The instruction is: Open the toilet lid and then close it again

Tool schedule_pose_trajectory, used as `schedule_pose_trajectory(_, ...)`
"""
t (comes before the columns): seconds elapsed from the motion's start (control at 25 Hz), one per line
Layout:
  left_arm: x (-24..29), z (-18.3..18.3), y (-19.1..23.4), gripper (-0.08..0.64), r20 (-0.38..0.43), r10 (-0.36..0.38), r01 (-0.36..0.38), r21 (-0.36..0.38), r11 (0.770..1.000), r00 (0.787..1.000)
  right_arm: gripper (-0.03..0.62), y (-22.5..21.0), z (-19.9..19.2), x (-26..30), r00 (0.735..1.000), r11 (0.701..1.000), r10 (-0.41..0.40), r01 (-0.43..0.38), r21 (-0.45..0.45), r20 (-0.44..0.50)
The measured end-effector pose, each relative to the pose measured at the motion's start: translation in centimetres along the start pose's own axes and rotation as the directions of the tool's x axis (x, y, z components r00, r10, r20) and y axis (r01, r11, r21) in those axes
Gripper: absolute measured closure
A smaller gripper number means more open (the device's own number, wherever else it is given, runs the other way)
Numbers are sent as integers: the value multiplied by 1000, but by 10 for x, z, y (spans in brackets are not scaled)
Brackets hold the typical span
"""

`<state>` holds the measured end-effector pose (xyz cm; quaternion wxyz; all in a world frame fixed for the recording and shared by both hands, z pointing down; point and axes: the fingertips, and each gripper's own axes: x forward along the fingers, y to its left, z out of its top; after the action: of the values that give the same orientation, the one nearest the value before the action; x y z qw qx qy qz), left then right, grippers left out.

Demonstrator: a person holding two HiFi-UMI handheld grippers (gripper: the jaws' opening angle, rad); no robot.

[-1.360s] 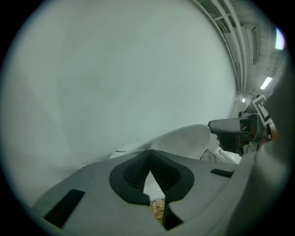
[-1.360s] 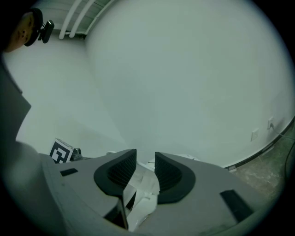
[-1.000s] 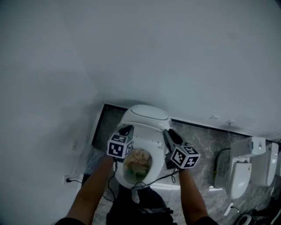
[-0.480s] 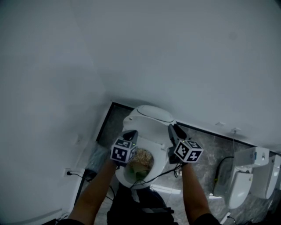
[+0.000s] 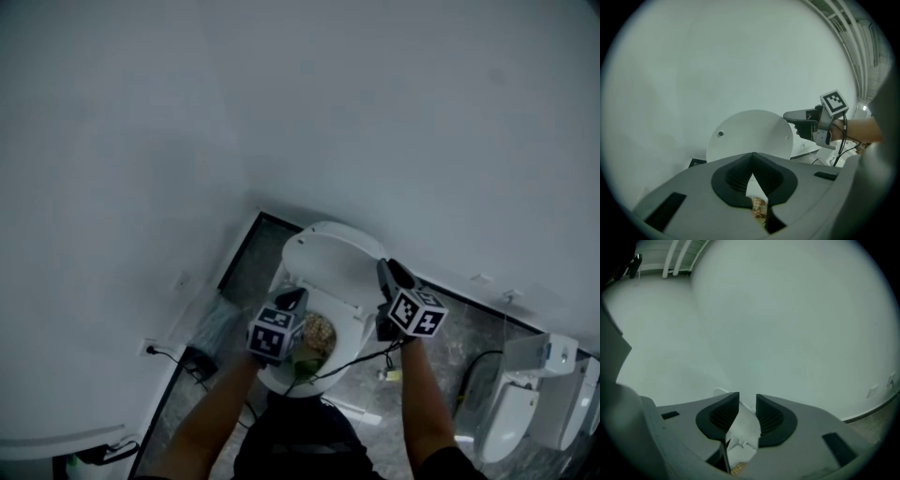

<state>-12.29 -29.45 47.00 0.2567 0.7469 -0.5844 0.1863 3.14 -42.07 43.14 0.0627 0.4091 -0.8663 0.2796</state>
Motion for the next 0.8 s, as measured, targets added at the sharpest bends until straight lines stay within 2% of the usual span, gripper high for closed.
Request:
schedule_pose_trajectory(0.12, -10, -5, -2, 552, 9, 2, -2, 6, 1000, 1000, 483, -7, -6, -3, 999, 999, -39, 38, -31, -18)
schedule_pose_trajectory(0.4, -44, -15, -13, 552, 45, -12, 11, 18, 1000, 999, 491, 13, -20, -39, 998, 996, -52, 50, -73, -22)
schedule_pose_trajectory(0.6, -61, -16, -31, 552, 85, -31, 29, 24, 999, 996, 492, 27, -33, -73, 998, 990, -46, 42, -137, -30)
schedule_pose_trajectory(0.64, -63, -16, -35, 552, 92, -34, 32, 20, 999, 995, 508, 27, -35, -79, 998, 987, -45, 39, -156, -39)
schedule_pose_trajectory(0.8, -63, -22, -53, 552, 85, -36, 35, 8, 999, 996, 511, 19, -37, -97, 996, 976, -45, 28, -217, -75)
